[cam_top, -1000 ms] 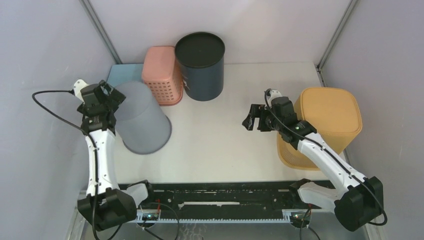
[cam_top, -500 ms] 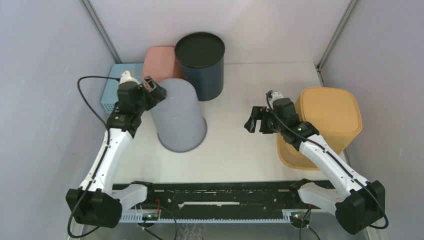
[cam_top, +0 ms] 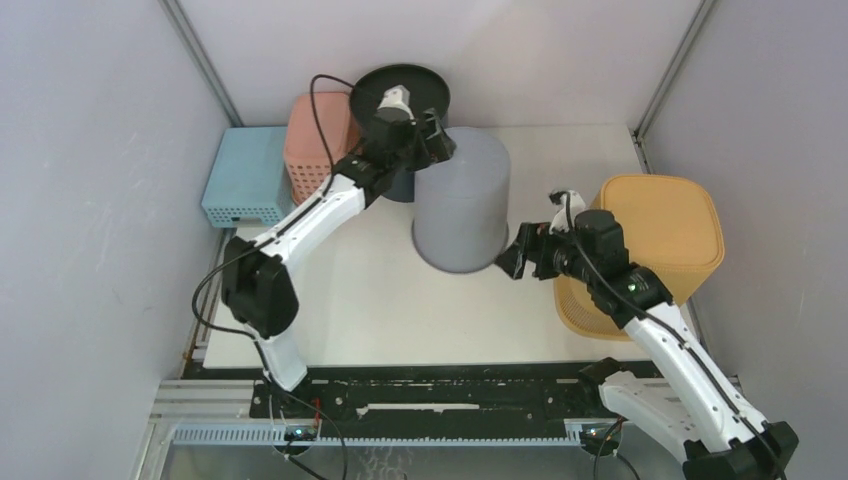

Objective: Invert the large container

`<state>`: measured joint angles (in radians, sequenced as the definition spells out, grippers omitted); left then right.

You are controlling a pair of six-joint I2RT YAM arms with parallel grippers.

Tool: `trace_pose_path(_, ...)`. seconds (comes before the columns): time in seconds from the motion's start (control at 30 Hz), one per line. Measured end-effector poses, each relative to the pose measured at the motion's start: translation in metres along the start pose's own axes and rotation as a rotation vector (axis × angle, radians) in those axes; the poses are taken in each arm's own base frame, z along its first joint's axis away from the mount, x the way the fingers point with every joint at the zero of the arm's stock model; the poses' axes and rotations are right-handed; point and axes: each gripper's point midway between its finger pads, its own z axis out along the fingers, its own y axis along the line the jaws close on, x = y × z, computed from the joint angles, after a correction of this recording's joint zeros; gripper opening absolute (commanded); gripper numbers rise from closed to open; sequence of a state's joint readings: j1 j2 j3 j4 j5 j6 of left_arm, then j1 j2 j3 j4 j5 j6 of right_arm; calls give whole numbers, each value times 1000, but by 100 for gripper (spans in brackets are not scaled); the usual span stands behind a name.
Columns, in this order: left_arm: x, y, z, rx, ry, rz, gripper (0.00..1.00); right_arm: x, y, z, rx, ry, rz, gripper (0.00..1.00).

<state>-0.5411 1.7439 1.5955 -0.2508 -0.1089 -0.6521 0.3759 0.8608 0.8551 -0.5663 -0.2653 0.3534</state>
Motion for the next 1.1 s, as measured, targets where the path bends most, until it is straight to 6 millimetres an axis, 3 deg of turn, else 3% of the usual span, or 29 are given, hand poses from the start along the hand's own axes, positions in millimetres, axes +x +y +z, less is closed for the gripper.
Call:
trace_pose_path(0.1,6,-25,12,50,20,21,100,18,26,-9,-90,34,-44,95)
trace_pose_path(0.23,4,-42,-5,103,38,48,100,59,35,-20,-66,139,-36,96)
trace_pose_path(0.37,-10,-43,-56,134,6,64,100,88,22,-37,44,165,25,96)
trace_pose_path(0.5,-20,-39,-123,180,-49,69,100,88,14,-59,106,74,168,96)
trace_pose_path(0.57,-16,-39,-148,206,-61,78,99,86,3,-65,167,26,258,97)
trace_pose_path(0.63,6,-40,-165,231,-37,101,96,90,-9,-66,230,-2,329,98)
trace_pose_path(0.73,61,-37,-164,237,72,144,90,103,-27,-63,313,-23,417,98)
trace_pose_path(0.83,115,-14,-141,170,199,185,87,107,-45,-63,387,-79,501,99)
trace_pose_path(0.93,166,26,-114,50,324,220,87,101,-58,-69,426,-158,566,100)
trace_pose_path(1.1,207,55,-78,-60,426,256,87,86,-77,-76,487,-272,623,100)
